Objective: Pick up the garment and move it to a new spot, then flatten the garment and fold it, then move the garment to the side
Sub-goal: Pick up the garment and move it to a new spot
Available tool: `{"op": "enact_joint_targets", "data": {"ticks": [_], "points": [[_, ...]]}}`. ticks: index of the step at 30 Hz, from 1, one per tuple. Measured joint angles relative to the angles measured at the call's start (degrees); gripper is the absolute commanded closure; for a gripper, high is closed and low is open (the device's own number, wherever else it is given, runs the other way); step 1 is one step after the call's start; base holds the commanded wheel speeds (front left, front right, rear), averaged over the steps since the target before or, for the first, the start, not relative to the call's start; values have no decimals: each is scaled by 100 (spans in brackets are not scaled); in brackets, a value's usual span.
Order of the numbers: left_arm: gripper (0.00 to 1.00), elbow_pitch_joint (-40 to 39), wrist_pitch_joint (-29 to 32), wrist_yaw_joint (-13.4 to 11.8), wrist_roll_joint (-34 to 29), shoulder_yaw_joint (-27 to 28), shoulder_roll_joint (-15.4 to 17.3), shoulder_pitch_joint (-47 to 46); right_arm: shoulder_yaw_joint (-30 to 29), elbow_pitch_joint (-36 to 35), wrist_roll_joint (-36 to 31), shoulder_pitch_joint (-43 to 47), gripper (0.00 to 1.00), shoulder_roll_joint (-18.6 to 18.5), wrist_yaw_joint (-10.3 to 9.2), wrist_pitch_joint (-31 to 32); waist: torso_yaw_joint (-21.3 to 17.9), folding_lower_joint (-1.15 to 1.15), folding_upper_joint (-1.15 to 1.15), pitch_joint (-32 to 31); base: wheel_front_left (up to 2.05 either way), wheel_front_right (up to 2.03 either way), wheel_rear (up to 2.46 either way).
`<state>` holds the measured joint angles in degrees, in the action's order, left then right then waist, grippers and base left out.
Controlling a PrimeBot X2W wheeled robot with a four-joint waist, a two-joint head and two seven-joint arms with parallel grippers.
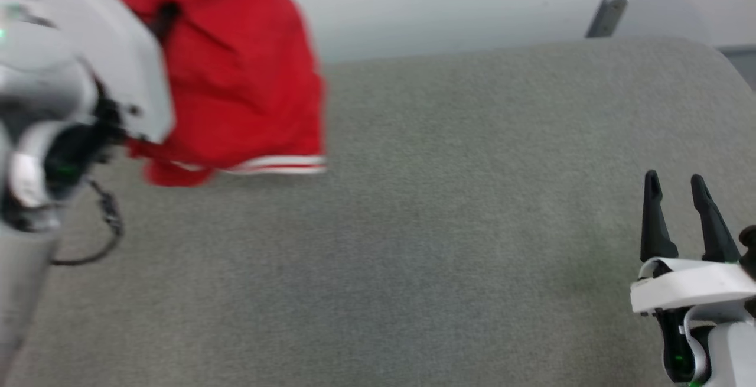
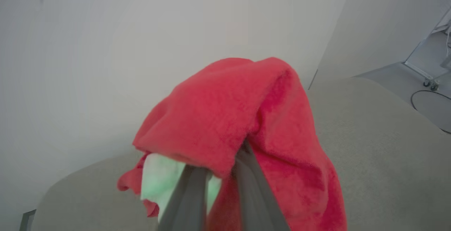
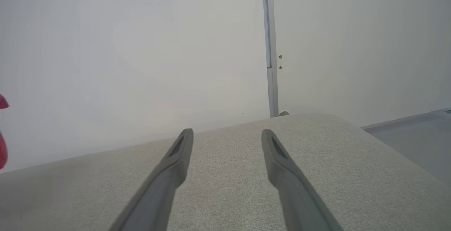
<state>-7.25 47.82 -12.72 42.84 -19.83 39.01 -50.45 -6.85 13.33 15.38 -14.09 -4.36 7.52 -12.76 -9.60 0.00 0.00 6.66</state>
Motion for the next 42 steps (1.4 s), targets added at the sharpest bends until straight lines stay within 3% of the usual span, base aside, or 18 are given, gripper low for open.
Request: {"op": "enact_joint_targets", "data": {"ticks": [12,22,30,31,33,34,42], "points": [[100,356,107,40,-205,-1139,-753,496,352,301,130,-298,0,124,0,-187,-455,0,0,562,0,0,0],[100,1679,-63,244,-377,-1783,-1050,996,608,447,300,-486,0,136,0,-221,-662,0,0,976,0,0,0],[100,2639,-250,515,-409,-2002,-1391,862,721,438,374,-557,0,137,0,-221,-640,0,0,1044,0,0,0],[96,2738,-289,583,-410,-2034,-1423,836,727,439,374,-566,0,138,0,-222,-629,0,0,1024,0,0,0],[49,2915,-431,783,-407,-2083,-1483,813,747,465,372,-567,0,138,0,-222,-606,0,0,969,0,0,0],[0,3004,-508,859,-379,-2072,-1505,810,768,478,371,-566,0,137,0,-222,-594,0,0,934,0,0,0],[0,3082,-657,1161,-65,-1962,-1503,862,754,576,159,-489,0,140,0,-222,-461,0,0,566,0,0,0]]}}
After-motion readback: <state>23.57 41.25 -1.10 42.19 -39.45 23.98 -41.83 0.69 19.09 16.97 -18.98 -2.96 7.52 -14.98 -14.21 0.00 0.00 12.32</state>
